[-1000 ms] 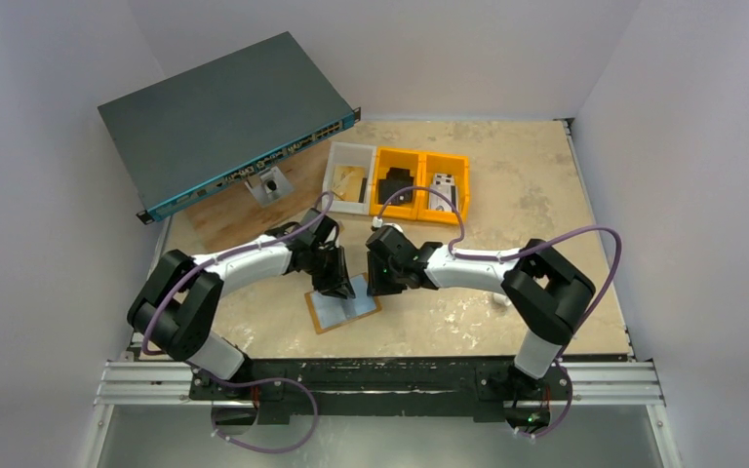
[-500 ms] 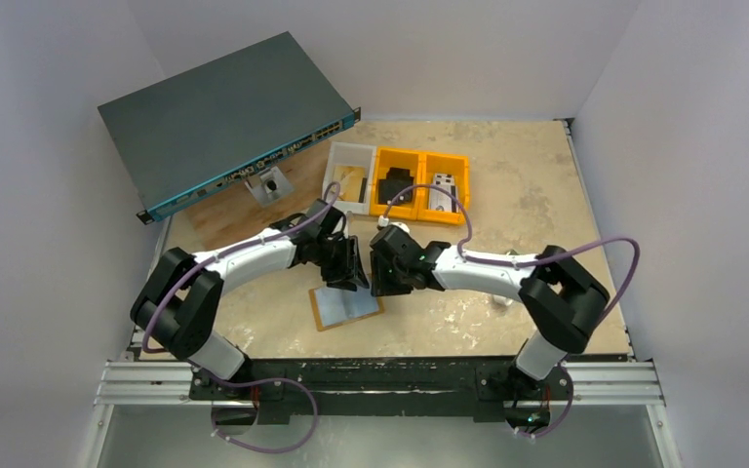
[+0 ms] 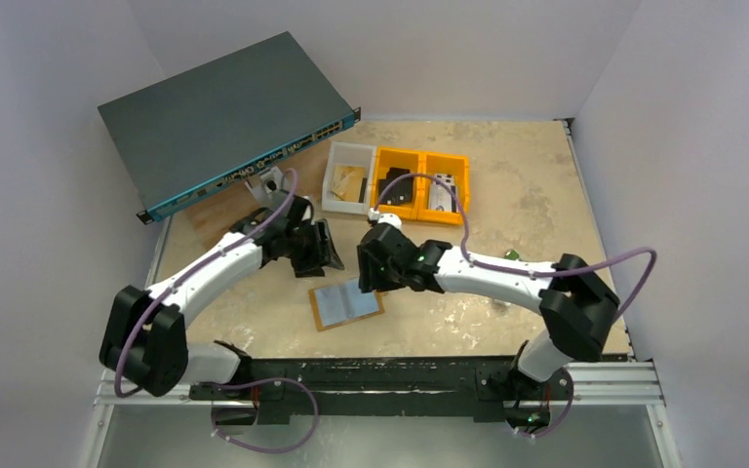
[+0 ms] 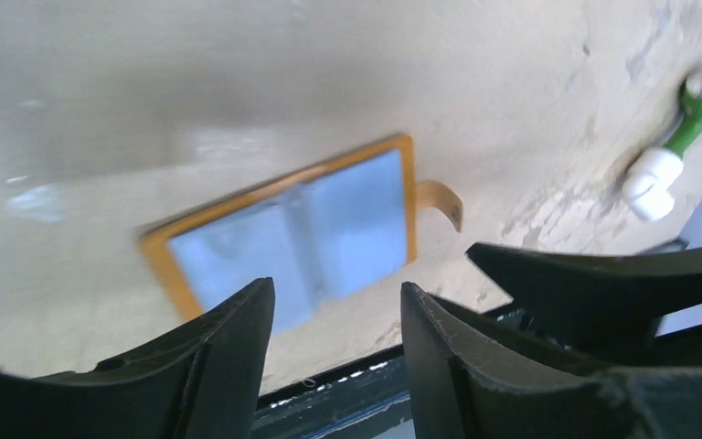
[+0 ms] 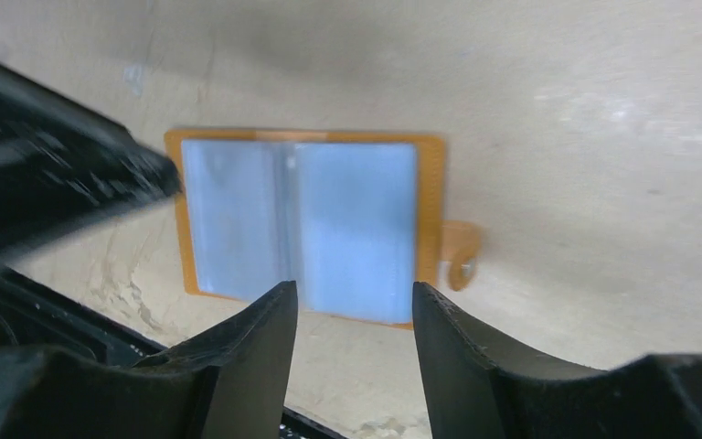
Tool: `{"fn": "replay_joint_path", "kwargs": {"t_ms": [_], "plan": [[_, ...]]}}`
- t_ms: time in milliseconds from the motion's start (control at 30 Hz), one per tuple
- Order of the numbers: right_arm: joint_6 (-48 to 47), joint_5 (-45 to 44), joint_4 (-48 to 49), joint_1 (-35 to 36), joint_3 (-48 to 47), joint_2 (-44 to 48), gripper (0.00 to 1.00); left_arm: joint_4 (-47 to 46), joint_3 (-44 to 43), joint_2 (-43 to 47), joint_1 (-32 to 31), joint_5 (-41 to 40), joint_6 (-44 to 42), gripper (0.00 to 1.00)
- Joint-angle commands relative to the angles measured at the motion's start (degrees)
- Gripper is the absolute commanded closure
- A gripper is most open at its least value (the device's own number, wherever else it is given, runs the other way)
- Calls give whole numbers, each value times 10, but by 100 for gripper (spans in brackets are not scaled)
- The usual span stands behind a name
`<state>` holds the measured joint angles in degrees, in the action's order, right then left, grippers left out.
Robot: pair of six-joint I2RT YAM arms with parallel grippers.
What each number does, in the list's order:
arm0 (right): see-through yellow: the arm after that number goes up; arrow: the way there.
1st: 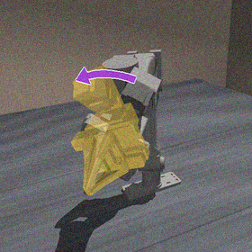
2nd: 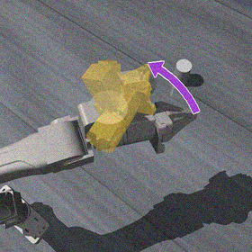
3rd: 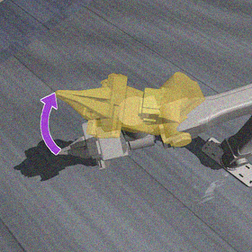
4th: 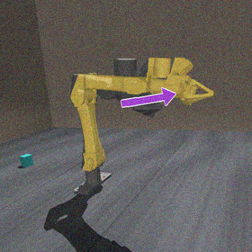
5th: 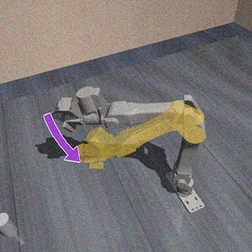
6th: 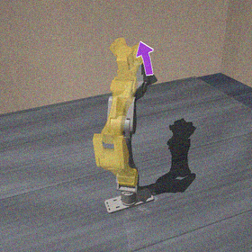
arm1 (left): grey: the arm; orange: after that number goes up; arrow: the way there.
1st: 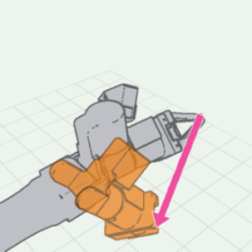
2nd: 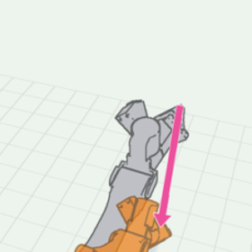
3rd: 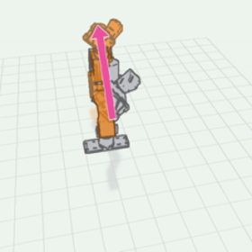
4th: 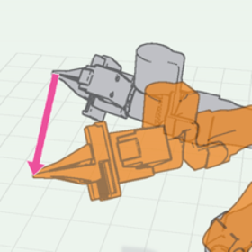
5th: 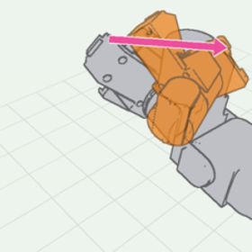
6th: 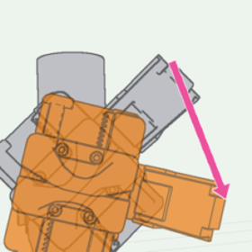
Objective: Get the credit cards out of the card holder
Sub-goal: Remove the credit card from the card holder.
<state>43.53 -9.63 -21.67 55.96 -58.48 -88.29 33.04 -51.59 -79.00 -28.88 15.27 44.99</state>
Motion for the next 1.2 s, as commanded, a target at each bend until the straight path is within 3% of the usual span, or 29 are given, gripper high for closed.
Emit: {"fn": "replay_joint_path", "kwargs": {"t_ms": [0, 267, 733, 967, 1167], "plan": [[-16, 8, 21, 43, -54, -53, 51, 55, 29, 65, 62, -35, -15, 46], [-35, 11, 4, 75, -151, -175, 51, 91, 67, 116, 108, -41, -43, 41], [-48, 19, -14, 82, -206, -253, 53, 69, 101, 121, 114, -14, -37, 41], [-27, 46, -14, 77, -188, -271, 69, 56, 112, 116, 114, -1, -37, 42], [-10, 118, 62, 37, -110, -243, 85, 30, 131, 103, 113, 28, -37, 47]]}}
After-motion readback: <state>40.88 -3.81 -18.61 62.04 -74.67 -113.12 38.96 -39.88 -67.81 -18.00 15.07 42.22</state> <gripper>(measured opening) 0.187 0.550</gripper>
